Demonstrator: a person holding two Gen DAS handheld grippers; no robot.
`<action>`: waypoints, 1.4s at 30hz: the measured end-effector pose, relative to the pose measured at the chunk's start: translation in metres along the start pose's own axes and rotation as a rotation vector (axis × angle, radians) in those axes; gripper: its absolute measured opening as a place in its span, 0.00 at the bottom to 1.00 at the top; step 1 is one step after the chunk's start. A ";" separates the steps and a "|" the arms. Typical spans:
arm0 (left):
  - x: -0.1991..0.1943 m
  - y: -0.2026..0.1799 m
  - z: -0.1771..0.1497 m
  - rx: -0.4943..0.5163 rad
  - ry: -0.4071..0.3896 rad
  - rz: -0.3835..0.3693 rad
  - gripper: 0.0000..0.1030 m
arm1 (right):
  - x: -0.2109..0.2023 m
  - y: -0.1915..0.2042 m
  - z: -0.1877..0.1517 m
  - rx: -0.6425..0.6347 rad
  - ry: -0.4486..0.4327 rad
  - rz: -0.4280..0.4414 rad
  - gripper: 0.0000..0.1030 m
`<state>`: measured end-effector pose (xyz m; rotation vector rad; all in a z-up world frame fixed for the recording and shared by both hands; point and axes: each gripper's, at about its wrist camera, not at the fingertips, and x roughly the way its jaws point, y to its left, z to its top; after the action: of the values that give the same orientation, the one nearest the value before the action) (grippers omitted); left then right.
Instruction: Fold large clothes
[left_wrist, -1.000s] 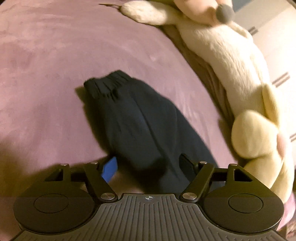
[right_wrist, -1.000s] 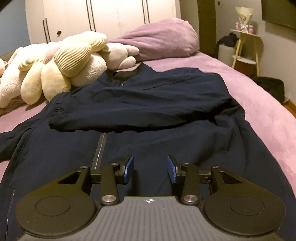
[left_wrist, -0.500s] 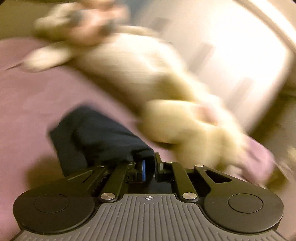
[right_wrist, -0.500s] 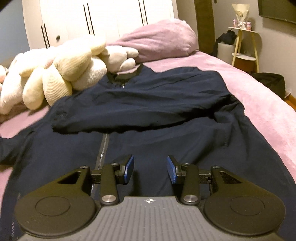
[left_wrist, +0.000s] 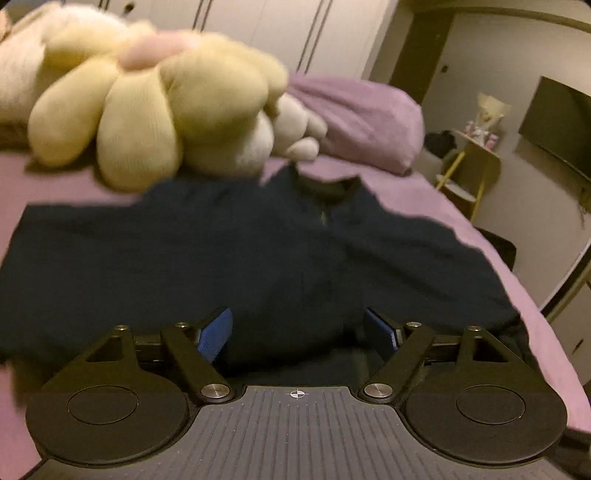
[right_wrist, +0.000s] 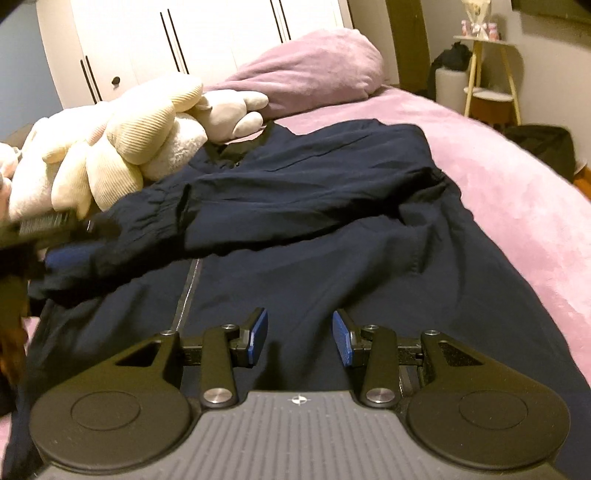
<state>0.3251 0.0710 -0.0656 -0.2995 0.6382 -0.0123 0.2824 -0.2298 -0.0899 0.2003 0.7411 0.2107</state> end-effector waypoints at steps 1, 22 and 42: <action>-0.005 0.006 -0.006 -0.027 -0.009 0.004 0.84 | 0.003 -0.002 0.004 0.022 0.007 0.024 0.38; -0.033 0.125 -0.054 -0.318 -0.098 0.432 0.98 | 0.152 0.076 0.077 0.280 0.180 0.363 0.25; 0.007 0.096 -0.014 -0.170 0.008 0.409 0.96 | 0.077 -0.050 0.121 0.140 -0.141 -0.057 0.15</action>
<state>0.3152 0.1581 -0.1068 -0.3281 0.7002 0.4350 0.4268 -0.2712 -0.0649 0.3231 0.6206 0.0896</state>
